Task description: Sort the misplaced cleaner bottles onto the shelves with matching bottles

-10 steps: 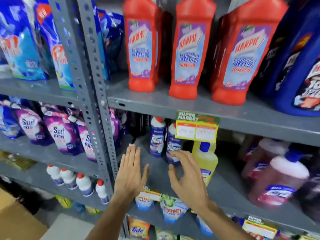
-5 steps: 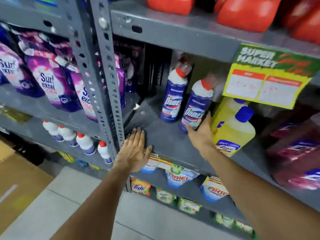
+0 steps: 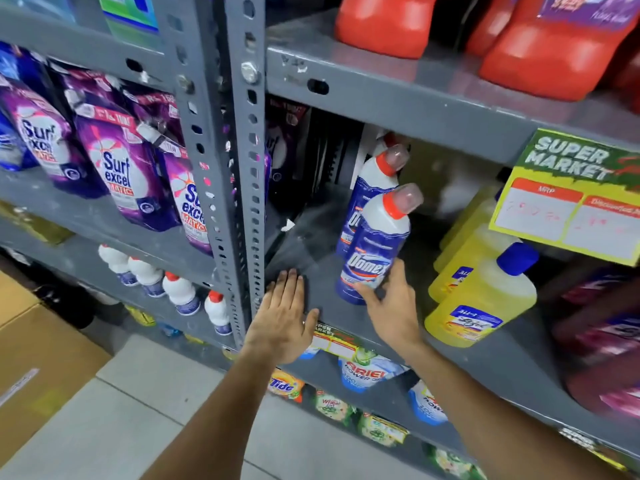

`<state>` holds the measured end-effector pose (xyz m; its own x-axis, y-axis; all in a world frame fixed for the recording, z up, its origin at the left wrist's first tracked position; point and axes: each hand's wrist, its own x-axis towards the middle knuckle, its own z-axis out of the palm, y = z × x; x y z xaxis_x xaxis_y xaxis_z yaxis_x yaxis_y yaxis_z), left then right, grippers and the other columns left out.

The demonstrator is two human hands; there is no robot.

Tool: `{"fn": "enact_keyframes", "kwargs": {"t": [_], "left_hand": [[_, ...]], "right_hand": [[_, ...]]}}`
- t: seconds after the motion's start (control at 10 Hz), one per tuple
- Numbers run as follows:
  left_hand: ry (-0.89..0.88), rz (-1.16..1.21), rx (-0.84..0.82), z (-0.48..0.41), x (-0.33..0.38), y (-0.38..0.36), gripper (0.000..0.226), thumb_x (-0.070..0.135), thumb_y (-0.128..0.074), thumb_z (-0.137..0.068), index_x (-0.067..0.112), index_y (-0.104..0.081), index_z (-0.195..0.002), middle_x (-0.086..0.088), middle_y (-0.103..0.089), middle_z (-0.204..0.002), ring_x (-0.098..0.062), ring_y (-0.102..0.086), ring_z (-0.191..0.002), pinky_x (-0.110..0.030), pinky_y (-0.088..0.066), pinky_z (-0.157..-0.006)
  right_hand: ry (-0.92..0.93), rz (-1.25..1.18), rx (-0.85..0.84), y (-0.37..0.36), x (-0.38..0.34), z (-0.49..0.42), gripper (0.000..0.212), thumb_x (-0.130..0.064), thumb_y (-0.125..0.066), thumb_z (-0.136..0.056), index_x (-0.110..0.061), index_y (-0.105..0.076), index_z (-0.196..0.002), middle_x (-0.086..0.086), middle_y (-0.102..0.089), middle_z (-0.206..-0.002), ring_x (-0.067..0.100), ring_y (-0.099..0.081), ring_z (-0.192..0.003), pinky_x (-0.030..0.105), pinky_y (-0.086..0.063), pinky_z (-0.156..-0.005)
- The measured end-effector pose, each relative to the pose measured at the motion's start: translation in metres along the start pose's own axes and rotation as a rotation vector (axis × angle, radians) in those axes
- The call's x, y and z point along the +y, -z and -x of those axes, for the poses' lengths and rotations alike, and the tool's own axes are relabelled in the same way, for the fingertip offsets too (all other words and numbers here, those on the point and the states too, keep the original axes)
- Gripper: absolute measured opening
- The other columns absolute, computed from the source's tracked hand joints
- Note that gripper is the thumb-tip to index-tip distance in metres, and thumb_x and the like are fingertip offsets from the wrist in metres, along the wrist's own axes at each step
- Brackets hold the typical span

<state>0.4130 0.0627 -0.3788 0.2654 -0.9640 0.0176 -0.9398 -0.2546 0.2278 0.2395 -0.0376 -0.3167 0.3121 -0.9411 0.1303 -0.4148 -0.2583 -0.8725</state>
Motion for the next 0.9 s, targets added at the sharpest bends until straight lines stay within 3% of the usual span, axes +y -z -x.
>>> {"fn": "enact_keyframes", "kwargs": {"t": [0.1,0.3,0.6,0.7,0.8,0.9], "left_hand": [[0.001,0.006,-0.010,0.000,0.001,0.002,0.074,0.052,-0.012,-0.099,0.004,0.002,-0.154,-0.013,0.005,-0.165,-0.023,0.011,-0.151,-0.037,0.011,-0.119],[0.001,0.011,-0.015,0.000,0.001,0.003,0.075,0.052,-0.011,-0.098,0.004,0.002,-0.154,-0.013,0.004,-0.165,-0.024,0.009,-0.151,-0.036,0.012,-0.118],[0.010,0.014,-0.050,-0.002,0.001,0.005,0.074,0.052,-0.014,-0.098,0.006,0.003,-0.154,-0.011,0.006,-0.165,-0.022,0.011,-0.151,-0.036,0.013,-0.118],[0.012,0.010,-0.065,-0.003,0.002,0.008,0.074,0.051,-0.017,-0.099,0.005,0.002,-0.154,-0.012,0.005,-0.165,-0.023,0.010,-0.151,-0.038,0.010,-0.120],[0.017,0.031,-0.067,0.002,0.004,0.017,0.074,0.051,-0.018,-0.100,0.004,0.002,-0.154,-0.014,0.005,-0.164,-0.024,0.010,-0.151,-0.039,0.006,-0.122],[0.004,0.072,0.159,0.015,0.014,0.030,0.071,0.046,-0.021,-0.102,0.001,-0.003,-0.153,-0.018,0.000,-0.164,-0.025,0.005,-0.152,-0.037,0.003,-0.122]], "right_hand": [[0.009,-0.033,-0.048,-0.014,-0.009,-0.002,0.056,-0.019,-0.079,-0.086,-0.013,-0.047,-0.132,0.004,-0.065,-0.134,0.019,-0.065,-0.119,0.027,-0.057,-0.090],[0.017,-0.039,-0.073,-0.028,-0.016,-0.009,0.060,-0.019,-0.077,-0.088,-0.014,-0.043,-0.137,0.004,-0.061,-0.138,0.021,-0.059,-0.127,0.043,-0.056,-0.099],[0.000,-0.024,-0.094,-0.026,-0.021,-0.004,0.068,-0.016,-0.077,-0.088,-0.010,-0.040,-0.145,0.006,-0.058,-0.143,0.019,-0.057,-0.131,0.036,-0.055,-0.099],[0.021,-0.096,-0.047,-0.015,-0.031,0.010,0.069,-0.016,-0.075,-0.090,-0.012,-0.039,-0.148,0.003,-0.057,-0.145,0.010,-0.055,-0.131,0.042,-0.053,-0.103],[0.124,-0.207,-0.010,0.004,-0.051,0.030,0.057,-0.015,-0.072,-0.093,-0.013,-0.045,-0.144,0.001,-0.059,-0.142,-0.010,-0.057,-0.117,0.017,-0.054,-0.093],[0.242,-0.286,0.016,0.028,-0.084,0.051,0.051,-0.011,-0.068,-0.095,-0.008,-0.050,-0.142,-0.001,-0.063,-0.136,-0.008,-0.060,-0.117,0.013,-0.052,-0.094]]}}
